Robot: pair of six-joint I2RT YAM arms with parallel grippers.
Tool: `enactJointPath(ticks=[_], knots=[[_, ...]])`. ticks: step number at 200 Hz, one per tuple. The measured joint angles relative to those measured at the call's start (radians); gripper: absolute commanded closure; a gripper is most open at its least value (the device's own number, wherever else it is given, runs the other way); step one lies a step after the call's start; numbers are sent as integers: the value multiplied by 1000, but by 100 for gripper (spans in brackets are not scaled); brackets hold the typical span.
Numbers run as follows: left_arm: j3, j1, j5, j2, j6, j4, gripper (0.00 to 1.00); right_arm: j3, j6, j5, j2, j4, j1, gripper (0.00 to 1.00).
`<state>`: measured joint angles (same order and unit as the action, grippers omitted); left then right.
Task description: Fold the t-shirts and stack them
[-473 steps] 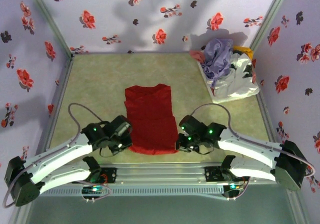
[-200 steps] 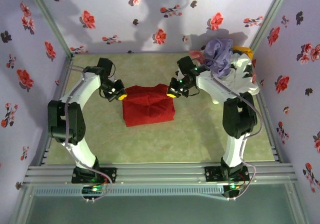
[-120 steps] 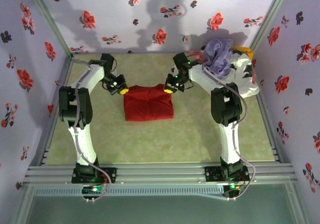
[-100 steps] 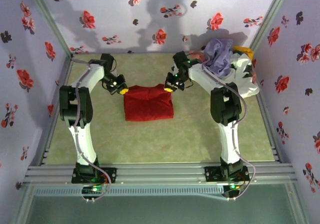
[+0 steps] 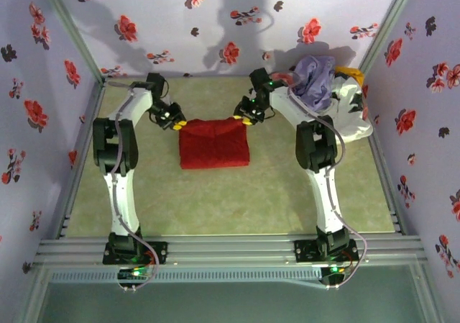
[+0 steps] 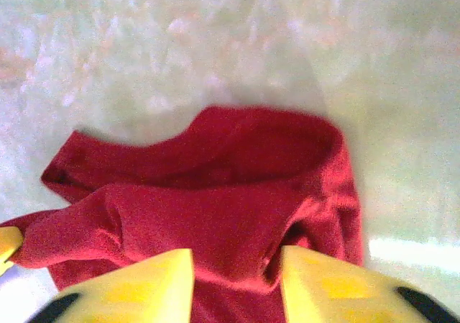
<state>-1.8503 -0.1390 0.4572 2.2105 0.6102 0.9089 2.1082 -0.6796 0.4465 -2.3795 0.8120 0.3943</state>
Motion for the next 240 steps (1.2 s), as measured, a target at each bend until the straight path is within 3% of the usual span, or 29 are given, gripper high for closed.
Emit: enactJointPath(ticks=[27, 58, 89, 118, 141, 169, 204, 240], knots=[[-59, 2, 0, 18, -6, -14, 52, 95, 32, -8, -35, 56, -17, 53], [-16, 2, -4, -69, 2, -65, 52, 26, 85, -27, 59, 80, -18, 52], [180, -2, -7, -249, 40, -150, 51, -146, 94, -4, 192, 65, 5, 52], [347, -30, -16, -329, 92, -251, 51, -192, 92, 31, 204, 8, 38, 51], [433, -103, -30, -311, 126, -300, 51, -211, 74, 78, 185, -53, 63, 51], [488, -183, -48, -275, 144, -338, 50, -124, 70, 94, 66, -83, 75, 51], [526, -176, -80, -249, 143, -360, 50, -85, 70, 1, -34, -87, 30, 51], [527, -175, -85, -241, 134, -367, 49, 180, 117, -62, -121, 13, -19, 50]])
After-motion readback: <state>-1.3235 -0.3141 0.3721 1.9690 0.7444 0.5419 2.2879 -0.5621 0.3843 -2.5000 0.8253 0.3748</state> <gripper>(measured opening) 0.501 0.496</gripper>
